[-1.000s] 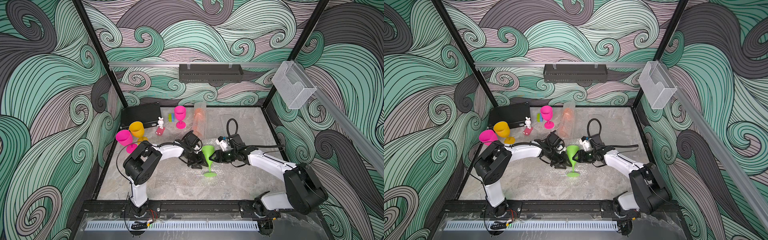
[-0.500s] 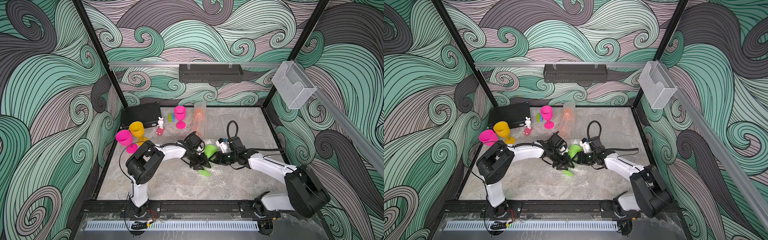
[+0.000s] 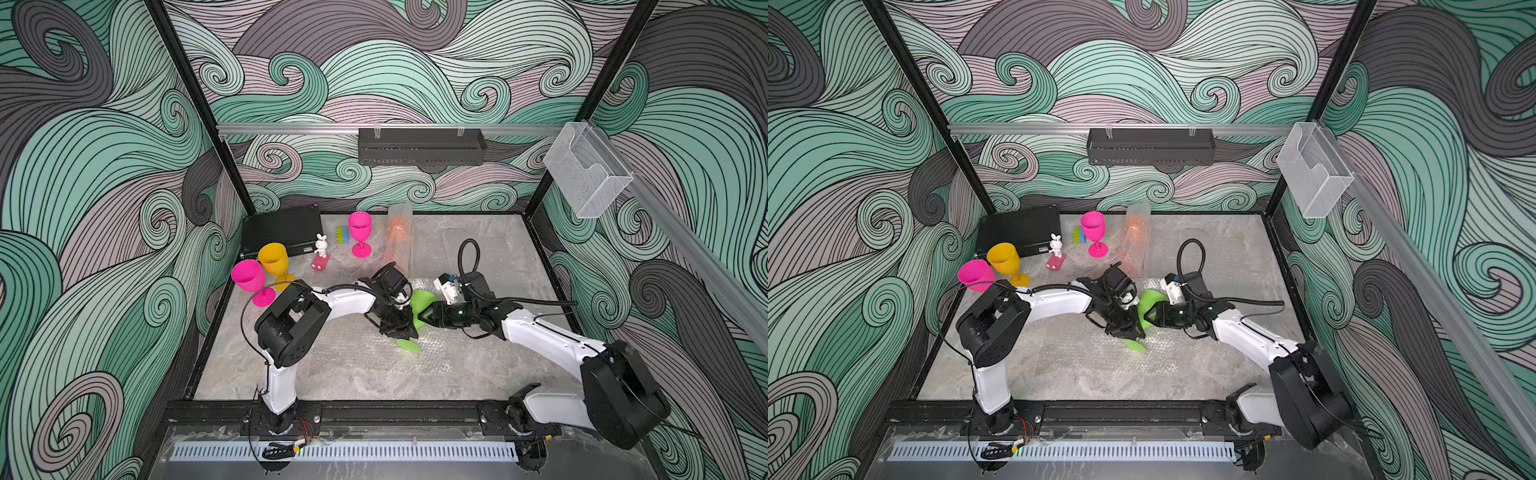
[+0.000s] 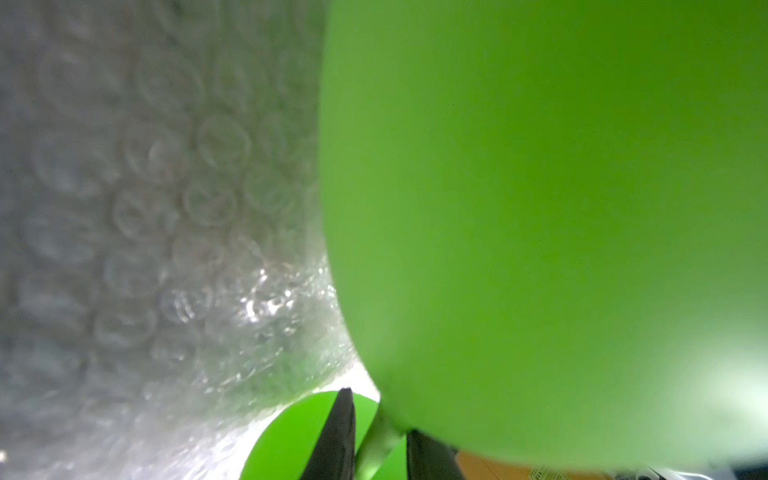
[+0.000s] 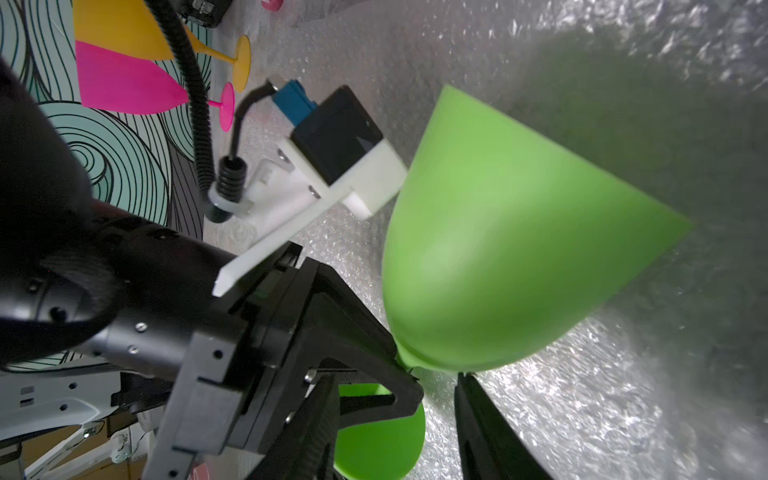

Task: Unpack wine glasses from bubble wrap
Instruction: Pick up the wine glass from the bubble wrap.

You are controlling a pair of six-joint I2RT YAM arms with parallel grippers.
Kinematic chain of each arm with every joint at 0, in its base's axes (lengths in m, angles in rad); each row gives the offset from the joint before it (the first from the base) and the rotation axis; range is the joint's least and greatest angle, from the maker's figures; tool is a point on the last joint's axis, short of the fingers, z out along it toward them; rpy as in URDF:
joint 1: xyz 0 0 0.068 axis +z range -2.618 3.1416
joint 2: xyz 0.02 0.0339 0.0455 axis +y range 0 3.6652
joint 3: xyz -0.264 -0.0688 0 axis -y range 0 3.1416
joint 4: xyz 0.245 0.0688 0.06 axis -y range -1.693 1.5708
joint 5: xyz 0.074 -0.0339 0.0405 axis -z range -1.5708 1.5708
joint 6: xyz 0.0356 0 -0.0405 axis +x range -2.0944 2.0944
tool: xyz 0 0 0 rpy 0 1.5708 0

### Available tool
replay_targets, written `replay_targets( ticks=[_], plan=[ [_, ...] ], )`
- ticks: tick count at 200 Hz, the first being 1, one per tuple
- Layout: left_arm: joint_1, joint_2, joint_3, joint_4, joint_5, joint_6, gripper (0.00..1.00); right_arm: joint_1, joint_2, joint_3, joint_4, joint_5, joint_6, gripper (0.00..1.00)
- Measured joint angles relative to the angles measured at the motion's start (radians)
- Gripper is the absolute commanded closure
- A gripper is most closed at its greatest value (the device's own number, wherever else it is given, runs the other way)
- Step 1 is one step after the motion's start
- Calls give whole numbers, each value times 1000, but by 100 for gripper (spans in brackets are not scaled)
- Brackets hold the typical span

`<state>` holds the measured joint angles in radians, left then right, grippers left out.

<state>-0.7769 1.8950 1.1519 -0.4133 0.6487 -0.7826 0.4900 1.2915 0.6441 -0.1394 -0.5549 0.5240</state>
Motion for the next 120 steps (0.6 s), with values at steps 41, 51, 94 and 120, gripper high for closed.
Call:
replay_targets(
  ticks=[41,51,94,120],
  plan=[
    [-5,-5,48,-23,9,71,95,-2,-92,34,-68,23,-27,49],
    [-5,-6,55,-40,7,88,95,-7,-114,46,-88,28,-36,49],
    [-5,-26,60,-111,-14,155,96,-64,-189,90,-163,45,-74,48],
    [-5,-76,60,-179,-67,221,96,-110,-220,103,-203,51,-90,48]
  ],
)
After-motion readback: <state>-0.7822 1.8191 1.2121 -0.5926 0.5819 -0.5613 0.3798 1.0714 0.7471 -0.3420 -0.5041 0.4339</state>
